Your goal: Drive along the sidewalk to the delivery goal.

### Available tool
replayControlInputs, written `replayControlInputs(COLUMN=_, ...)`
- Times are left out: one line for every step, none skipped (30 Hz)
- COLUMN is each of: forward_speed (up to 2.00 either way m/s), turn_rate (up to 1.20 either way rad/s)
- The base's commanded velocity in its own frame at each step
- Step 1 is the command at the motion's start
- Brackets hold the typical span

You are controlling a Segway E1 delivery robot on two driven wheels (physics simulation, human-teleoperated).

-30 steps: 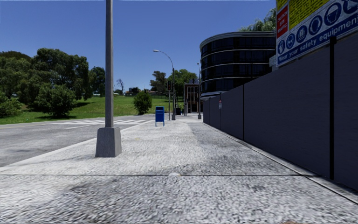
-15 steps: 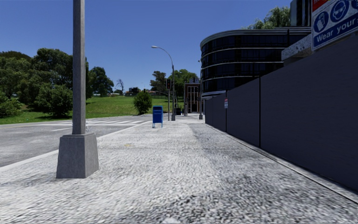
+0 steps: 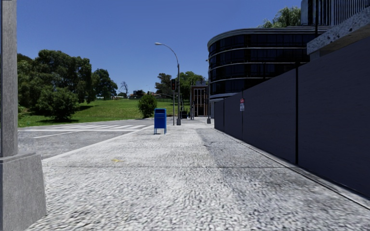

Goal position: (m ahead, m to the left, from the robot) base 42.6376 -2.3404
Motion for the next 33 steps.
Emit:
replayControlInputs(forward_speed=2.00, turn_rate=0.00)
replayControlInputs(forward_speed=2.00, turn_rate=0.00)
replayControlInputs(forward_speed=2.00, turn_rate=0.00)
replayControlInputs(forward_speed=2.00, turn_rate=0.00)
replayControlInputs(forward_speed=2.00, turn_rate=0.00)
replayControlInputs(forward_speed=2.00, turn_rate=0.00)
replayControlInputs(forward_speed=2.00, turn_rate=0.00)
replayControlInputs(forward_speed=2.00, turn_rate=0.00)
replayControlInputs(forward_speed=2.00, turn_rate=0.00)
replayControlInputs(forward_speed=2.00, turn_rate=0.00)
replayControlInputs(forward_speed=2.00, turn_rate=0.00)
replayControlInputs(forward_speed=2.00, turn_rate=0.00)
replayControlInputs(forward_speed=2.00, turn_rate=0.00)
replayControlInputs(forward_speed=2.00, turn_rate=0.00)
replayControlInputs(forward_speed=2.00, turn_rate=0.00)
replayControlInputs(forward_speed=2.00, turn_rate=0.00)
replayControlInputs(forward_speed=2.00, turn_rate=0.00)
replayControlInputs(forward_speed=2.00, turn_rate=0.00)
replayControlInputs(forward_speed=2.00, turn_rate=0.00)
replayControlInputs(forward_speed=2.00, turn_rate=0.00)
replayControlInputs(forward_speed=2.00, turn_rate=0.00)
replayControlInputs(forward_speed=2.00, turn_rate=0.00)
replayControlInputs(forward_speed=2.00, turn_rate=0.00)
replayControlInputs(forward_speed=2.00, turn_rate=0.00)
replayControlInputs(forward_speed=2.00, turn_rate=0.00)
replayControlInputs(forward_speed=2.00, turn_rate=0.00)
replayControlInputs(forward_speed=2.00, turn_rate=0.00)
replayControlInputs(forward_speed=2.00, turn_rate=0.00)
replayControlInputs(forward_speed=2.00, turn_rate=0.00)
replayControlInputs(forward_speed=2.00, turn_rate=0.00)
replayControlInputs(forward_speed=2.00, turn_rate=0.00)
replayControlInputs(forward_speed=2.00, turn_rate=0.00)
replayControlInputs(forward_speed=2.00, turn_rate=0.00)
